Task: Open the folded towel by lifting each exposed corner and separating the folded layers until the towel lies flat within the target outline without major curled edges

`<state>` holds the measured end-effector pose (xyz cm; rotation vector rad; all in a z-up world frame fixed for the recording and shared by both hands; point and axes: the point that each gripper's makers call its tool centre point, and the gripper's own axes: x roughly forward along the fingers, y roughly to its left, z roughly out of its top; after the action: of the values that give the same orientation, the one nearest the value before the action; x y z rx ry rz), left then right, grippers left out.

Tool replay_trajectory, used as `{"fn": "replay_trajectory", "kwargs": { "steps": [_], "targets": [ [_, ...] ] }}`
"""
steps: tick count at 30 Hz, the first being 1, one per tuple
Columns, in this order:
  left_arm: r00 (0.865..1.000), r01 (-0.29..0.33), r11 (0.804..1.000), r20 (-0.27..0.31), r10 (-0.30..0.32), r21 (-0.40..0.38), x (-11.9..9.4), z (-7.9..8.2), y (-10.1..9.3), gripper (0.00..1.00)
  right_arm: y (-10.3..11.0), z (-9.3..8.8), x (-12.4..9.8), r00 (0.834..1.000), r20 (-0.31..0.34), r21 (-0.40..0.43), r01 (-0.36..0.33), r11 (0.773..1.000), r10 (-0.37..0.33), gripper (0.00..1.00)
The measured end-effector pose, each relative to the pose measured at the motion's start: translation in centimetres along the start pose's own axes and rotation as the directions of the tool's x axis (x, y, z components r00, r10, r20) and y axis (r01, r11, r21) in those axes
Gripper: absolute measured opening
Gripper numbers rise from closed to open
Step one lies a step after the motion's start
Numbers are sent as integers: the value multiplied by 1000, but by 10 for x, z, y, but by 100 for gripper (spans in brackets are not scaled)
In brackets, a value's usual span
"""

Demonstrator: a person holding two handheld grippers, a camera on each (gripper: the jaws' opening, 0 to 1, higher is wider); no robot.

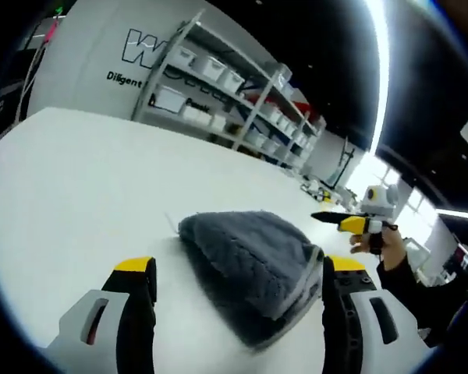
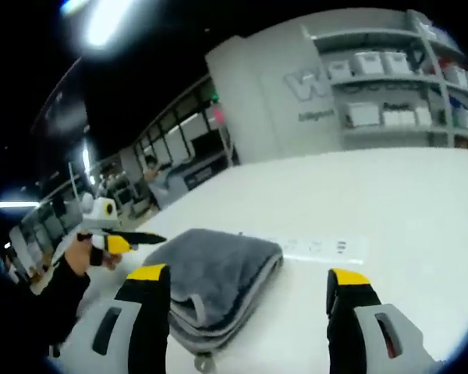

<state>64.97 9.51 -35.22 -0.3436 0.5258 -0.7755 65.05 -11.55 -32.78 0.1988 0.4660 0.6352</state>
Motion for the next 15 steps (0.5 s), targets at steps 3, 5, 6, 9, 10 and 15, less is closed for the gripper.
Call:
{"fn": "replay_trajectory", "kwargs": {
  "steps": [3,5,6,9,10,15],
  "targets": [
    [1000,-15,1000,18,15,-1,4,-2,1,91,8,-2,7,999,25,90,-35,995,33,87],
    [1000,7,1000,0,-7,-26,5,-7,-2,85,13,-9,10,998,8,133,-65,989,64,88],
    [1000,8,1000,-4,-8,-26,6,-9,-2,81,12,-12,12,998,3,128,-63,990,63,85],
    [1000,-3,1000,-20,3,-22,9,-17,0,77,5,-19,14,999,-23,93,-23,995,25,82],
    [1000,-2,1000,-24,2,-24,10,-20,-1,77,4,-20,14,999,-28,92,-26,995,28,79],
    [999,23,999,-40,-25,-40,11,-26,-9,73,8,-28,15,998,-54,56,-36,998,39,66]
  ]
}}
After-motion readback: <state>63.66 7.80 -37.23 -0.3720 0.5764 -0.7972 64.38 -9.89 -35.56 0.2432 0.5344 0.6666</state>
